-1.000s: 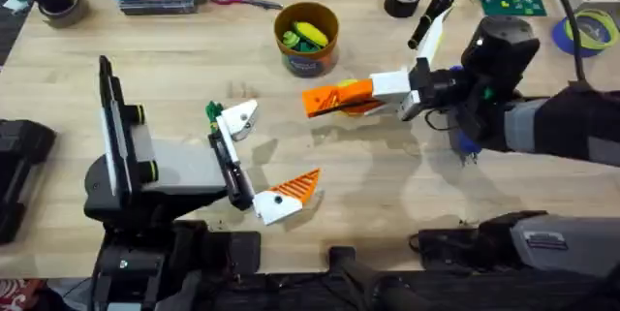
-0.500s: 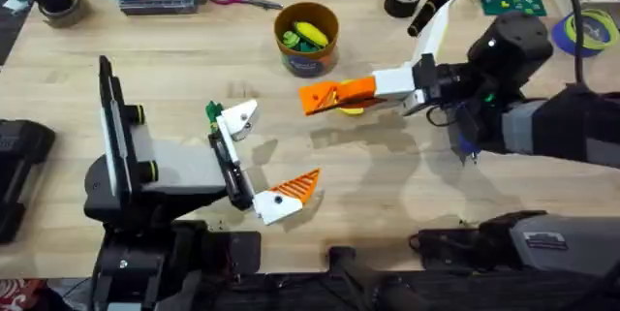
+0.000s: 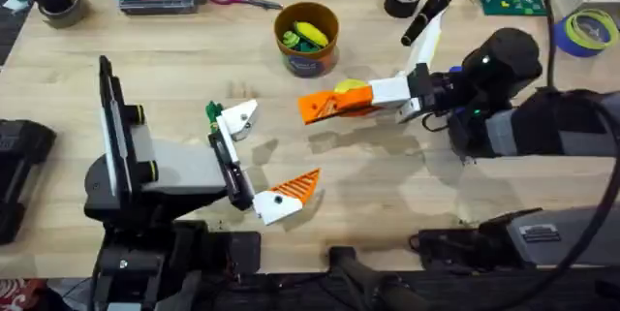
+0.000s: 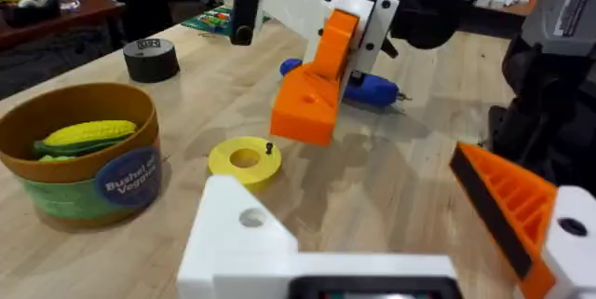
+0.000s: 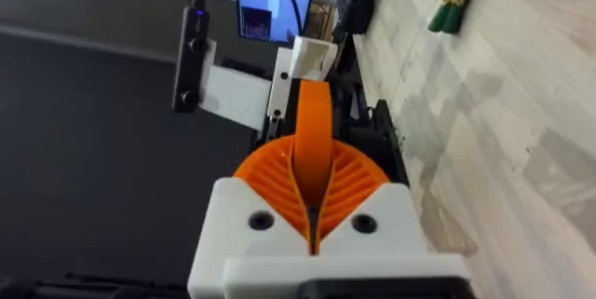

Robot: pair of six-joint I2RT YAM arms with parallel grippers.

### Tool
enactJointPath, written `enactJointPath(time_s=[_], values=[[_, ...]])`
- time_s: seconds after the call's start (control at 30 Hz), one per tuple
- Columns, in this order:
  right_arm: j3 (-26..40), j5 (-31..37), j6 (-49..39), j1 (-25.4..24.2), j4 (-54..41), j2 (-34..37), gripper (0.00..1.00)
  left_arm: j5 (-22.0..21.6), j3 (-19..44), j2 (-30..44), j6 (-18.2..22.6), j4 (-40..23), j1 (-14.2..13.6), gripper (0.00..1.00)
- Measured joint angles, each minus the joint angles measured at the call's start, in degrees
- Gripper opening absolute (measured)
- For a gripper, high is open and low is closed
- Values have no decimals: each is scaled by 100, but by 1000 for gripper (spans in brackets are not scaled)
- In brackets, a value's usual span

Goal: Pick up the gripper from the table and insert it into the empty holder that is missing its gripper. Then pick up a screw, insert it into the mounting hole, and use the screwdriver to tighten it. Finally, clean up the table by picking up the vegetable and placing it into the bucket.

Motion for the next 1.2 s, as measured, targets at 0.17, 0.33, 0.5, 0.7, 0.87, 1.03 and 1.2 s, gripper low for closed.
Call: enactJointPath(time_s=[0.17,0.33,0.5,0.7,0.87,1.03,1.2], values=[[0,-4,214,98,222,202,9,1,0,0,0,1,0,985],[0,5,298,107,227,397,9,-1,0,-2,0,1,0,985],[0,81,311,114,248,500,9,0,0,0,0,-1,0,985],[0,213,340,292,266,531,9,1,0,0,0,-1,0,985],[0,313,340,510,301,531,9,0,0,0,0,-1,0,985],[46,359,348,673,303,531,9,1,0,0,0,1,0,985],[178,456,388,804,305,532,9,1,0,0,0,-1,0,985]])
